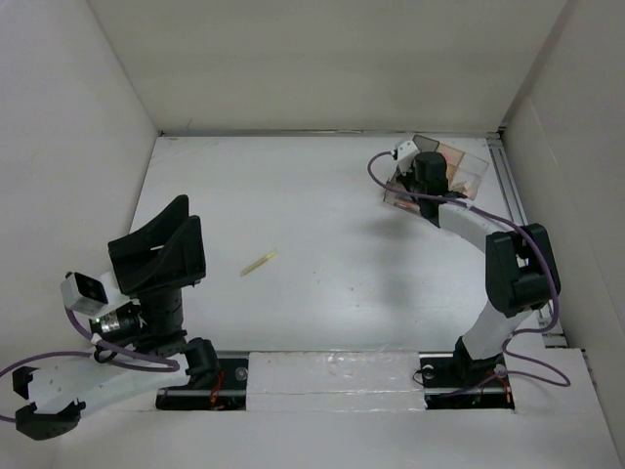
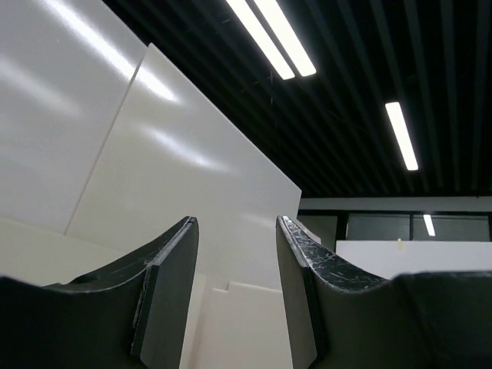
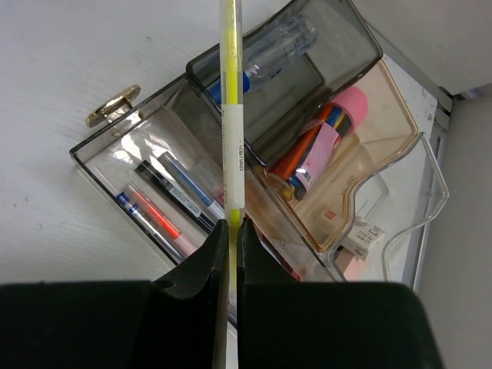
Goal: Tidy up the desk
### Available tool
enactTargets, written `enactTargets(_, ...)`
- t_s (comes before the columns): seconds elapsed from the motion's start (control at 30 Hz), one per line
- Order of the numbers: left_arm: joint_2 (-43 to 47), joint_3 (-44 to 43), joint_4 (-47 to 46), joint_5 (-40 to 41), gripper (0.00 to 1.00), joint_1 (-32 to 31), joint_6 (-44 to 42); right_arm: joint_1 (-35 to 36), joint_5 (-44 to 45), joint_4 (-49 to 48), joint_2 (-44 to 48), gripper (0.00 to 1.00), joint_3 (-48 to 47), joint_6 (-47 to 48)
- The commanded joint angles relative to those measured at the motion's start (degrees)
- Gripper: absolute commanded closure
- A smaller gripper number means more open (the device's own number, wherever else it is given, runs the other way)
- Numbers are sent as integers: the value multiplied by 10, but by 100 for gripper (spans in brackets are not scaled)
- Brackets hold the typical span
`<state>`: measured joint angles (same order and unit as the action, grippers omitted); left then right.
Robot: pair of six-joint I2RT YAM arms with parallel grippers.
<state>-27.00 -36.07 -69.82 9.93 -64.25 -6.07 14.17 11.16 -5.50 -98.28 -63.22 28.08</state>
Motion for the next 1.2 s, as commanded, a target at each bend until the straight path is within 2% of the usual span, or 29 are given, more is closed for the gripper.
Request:
enactTargets(0.0,-2,6,-15,46,59,-32,-70,-6,25,-29,-4,100,4,5)
enactTargets(0.2,-3,2,-13,36,59,-37,-66,-25,22,-9,-4,99,-2,24)
enactTargets(0.67,-20,0,-18,36,59,-37,-70,-35,40,-43,42,92,66,61)
enactTargets(0.77,-21,-2,-17,37,59,-37,-71,-35,41,-56,55,89,77,64)
enactTargets(0.9,-19,0,-18,33,59,-37,-68,-35,43,-58,59,77,78,61)
enactTargets(1.03,-17,0,-18,38,59,-37,-69,-35,44,-65,66,70,84,58)
enactTargets(1.17,-20,2,-22,39,59,-37,-69,-35,50,-72,70,66,87,56)
